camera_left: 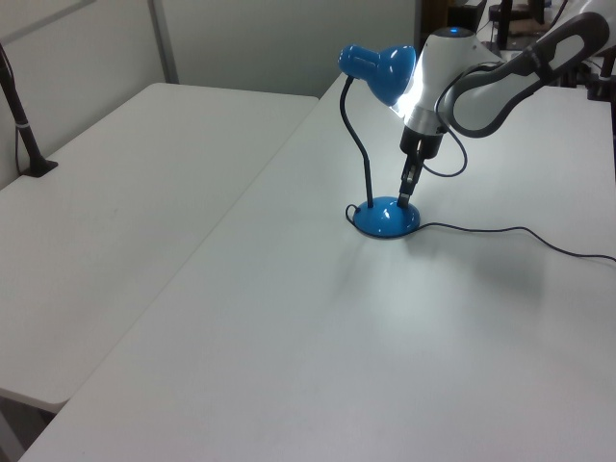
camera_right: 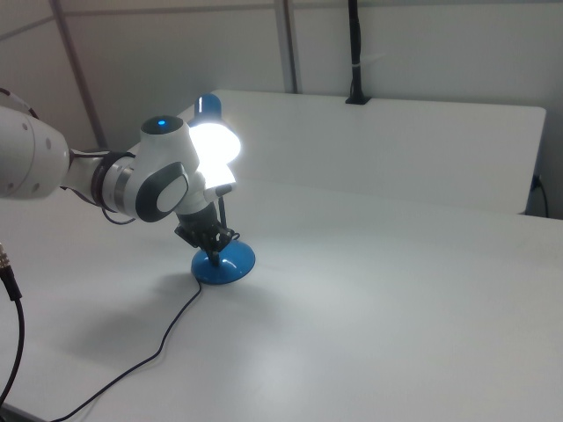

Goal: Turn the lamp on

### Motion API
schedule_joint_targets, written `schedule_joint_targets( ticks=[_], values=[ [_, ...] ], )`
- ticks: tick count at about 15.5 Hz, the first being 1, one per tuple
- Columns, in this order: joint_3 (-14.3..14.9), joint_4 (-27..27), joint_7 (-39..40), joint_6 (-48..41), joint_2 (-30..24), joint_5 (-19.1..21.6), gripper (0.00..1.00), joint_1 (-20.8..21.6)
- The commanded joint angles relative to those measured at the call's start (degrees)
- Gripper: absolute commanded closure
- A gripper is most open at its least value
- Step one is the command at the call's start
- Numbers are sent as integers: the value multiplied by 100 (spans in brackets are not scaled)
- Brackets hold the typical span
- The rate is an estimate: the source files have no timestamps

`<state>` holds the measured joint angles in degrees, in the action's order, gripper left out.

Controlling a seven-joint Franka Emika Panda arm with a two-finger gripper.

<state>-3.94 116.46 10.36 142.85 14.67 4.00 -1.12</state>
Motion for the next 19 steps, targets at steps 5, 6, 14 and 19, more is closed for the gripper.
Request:
schedule_joint_targets(
  ticks=[5,6,14,19],
  values=[
    [-1,-36,492,-2512,-894,-242,99,-178],
    [7,-45,597,-2812,-1017,-294,99,-204],
    [165,-870,1047,-4984,-2028,-418,49,-600],
    [271,-1564,880,-5205,-2082,-365,0,-600]
  ],
)
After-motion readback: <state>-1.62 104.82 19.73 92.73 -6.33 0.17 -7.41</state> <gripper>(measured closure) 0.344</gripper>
